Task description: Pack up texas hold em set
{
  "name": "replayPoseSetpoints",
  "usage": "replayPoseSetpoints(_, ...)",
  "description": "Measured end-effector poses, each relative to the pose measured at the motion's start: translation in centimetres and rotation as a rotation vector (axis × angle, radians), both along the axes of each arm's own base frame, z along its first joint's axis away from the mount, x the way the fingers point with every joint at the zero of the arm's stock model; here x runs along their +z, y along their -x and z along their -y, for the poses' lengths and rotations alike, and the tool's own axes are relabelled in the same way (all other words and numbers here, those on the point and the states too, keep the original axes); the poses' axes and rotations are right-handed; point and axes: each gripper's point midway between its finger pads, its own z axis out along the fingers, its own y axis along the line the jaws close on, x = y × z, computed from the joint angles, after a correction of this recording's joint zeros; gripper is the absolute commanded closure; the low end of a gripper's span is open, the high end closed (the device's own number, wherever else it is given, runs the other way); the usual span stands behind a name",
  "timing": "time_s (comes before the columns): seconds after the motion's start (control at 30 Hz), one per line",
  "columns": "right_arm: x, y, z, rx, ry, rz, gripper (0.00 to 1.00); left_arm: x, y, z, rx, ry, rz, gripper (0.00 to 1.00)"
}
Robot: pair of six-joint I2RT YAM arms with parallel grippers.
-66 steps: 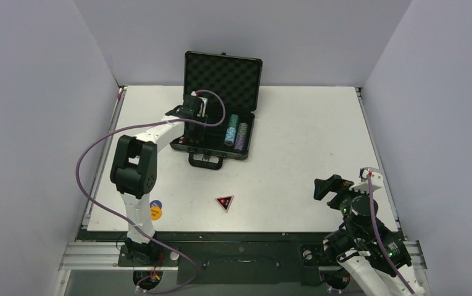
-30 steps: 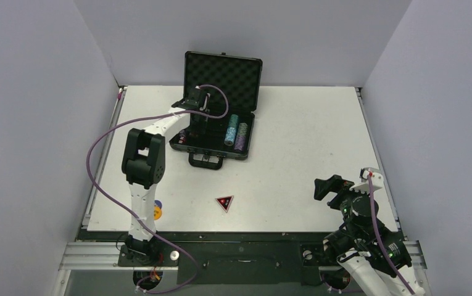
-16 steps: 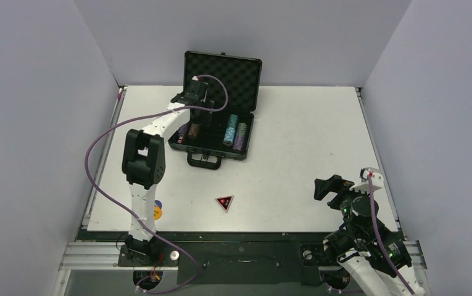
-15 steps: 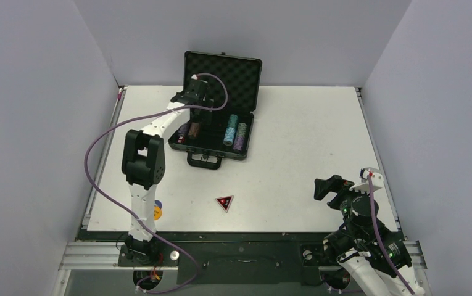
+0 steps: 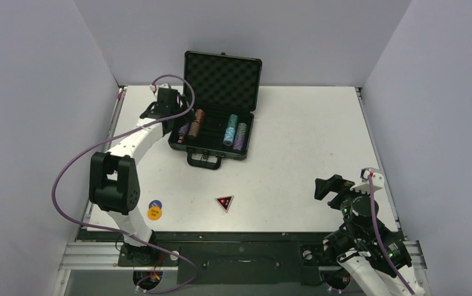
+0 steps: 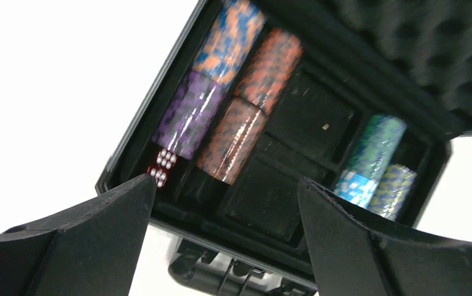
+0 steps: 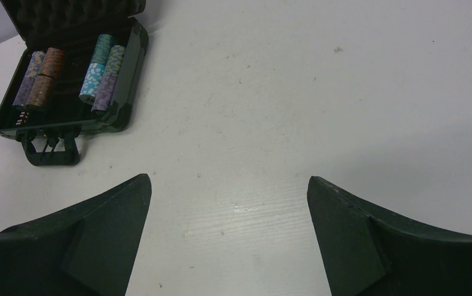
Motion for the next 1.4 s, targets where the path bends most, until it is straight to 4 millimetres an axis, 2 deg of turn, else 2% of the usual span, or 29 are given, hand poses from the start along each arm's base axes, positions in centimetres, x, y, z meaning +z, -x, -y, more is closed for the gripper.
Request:
replayPoseSetpoints(0.03, 0.0, 0.0, 0.0, 0.000, 0.000, 0.001, 0.07, -1.0, 0.4, -0.2, 0.016, 0.017, -0.017, 0.30)
replayPoseSetpoints(0.07, 0.0, 0.0, 0.0, -0.001, 0.000, 0.001, 0.07, -2.3, 1.2, -0.2, 0.027, 0.031, -0.044, 0.43)
replayPoseSetpoints(0.2, 0.0, 0.0, 0.1, -0.004, 0.000, 0.002, 0.07, -7.0, 4.7, 0.2, 0.043, 0.065, -0.149, 0.75)
replayPoseSetpoints(0.23, 0.0, 0.0, 0.1, -0.004, 0.000, 0.003, 0.07, -7.7, 5.4, 0.1, 0.046, 0.068, -0.167, 0.79)
replayPoseSetpoints(0.3, 0.0, 0.0, 0.1, -0.005, 0.000, 0.003, 0.07, -7.5, 5.4, 0.3, 0.057, 0.088, -0.150, 0.84)
replayPoseSetpoints(0.43, 0.0, 0.0, 0.1, -0.006, 0.001, 0.003, 0.07, -6.5, 4.7, 0.5, 0.065, 0.113, -0.102, 0.88)
replayPoseSetpoints(0.67, 0.0, 0.0, 0.1, -0.006, 0.001, 0.003, 0.07, -6.3, 3.8, 0.8, 0.068, 0.127, -0.071, 0.92)
replayPoseSetpoints(1.0, 0.0, 0.0, 0.1, -0.006, 0.001, 0.002, 0.07, -9.9, 3.4, 0.9, 0.080, 0.114, -0.145, 0.96)
replayPoseSetpoints(1.3, -0.1, -0.1, 0.0, -0.003, 0.006, -0.008, 0.07, -11.1, 1.4, 1.4, 0.080, 0.116, -0.138, 0.96)
replayPoseSetpoints(1.4, -0.3, -0.1, -0.1, 0.002, 0.008, -0.015, 0.07, -11.7, 1.4, 1.4, 0.081, 0.114, -0.146, 0.96)
